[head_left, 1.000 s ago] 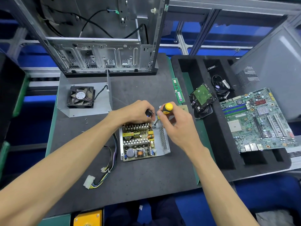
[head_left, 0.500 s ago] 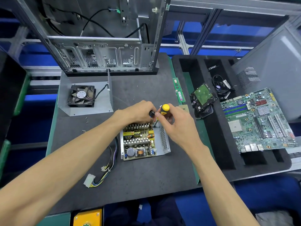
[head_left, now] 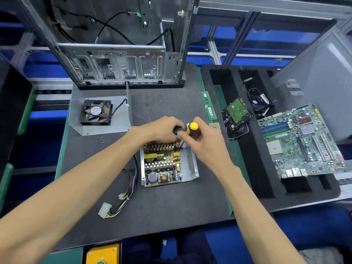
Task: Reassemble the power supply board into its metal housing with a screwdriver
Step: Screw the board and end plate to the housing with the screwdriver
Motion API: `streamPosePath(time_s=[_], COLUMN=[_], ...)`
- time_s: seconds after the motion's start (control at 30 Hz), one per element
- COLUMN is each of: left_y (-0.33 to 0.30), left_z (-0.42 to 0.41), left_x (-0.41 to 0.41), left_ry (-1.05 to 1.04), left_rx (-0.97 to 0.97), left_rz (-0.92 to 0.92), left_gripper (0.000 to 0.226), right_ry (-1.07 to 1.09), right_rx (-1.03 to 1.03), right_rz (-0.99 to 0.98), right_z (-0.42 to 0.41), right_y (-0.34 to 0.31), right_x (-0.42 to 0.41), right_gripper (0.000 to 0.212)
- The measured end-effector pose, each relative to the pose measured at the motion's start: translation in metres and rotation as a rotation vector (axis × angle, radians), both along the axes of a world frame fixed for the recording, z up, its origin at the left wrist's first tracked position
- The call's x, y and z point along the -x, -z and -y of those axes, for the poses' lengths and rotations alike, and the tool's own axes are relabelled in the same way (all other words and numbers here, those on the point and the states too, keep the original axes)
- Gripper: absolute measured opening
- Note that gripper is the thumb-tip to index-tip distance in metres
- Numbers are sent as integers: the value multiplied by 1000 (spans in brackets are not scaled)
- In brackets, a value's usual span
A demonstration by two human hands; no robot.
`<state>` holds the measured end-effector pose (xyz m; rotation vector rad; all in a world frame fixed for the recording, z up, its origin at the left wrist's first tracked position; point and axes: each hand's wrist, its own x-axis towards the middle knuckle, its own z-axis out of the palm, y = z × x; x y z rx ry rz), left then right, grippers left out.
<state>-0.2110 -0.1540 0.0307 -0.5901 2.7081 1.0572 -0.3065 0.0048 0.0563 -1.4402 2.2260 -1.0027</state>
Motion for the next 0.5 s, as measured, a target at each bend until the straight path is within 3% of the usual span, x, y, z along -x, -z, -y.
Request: streamPosePath(time_s=[0.17,0.23,0.3,0.37,0.5], left_y=[-26,-42,-62,-81,-96], left_z=[2,-1,-7,-17,-34], left_x=[-10,-13,-16,-18,-16], left_ry=[-65,-198,-281,-214,-65], left_rx=[69,129,118,141,339], left_rz=[-43,-206,-351,-325,-226], left_gripper=[21,17,32,42,34], right_ry=[13,16,29,41,25], right_rx=[62,70,54,27,-1], right_rz=[-60,-65,-58,-11,6], right_z=[2,4,7,11,15], right_y=[7,7,8,7,6], right_x=[-2,-2,-1,2,2], right_gripper=[49,48,42,33,30])
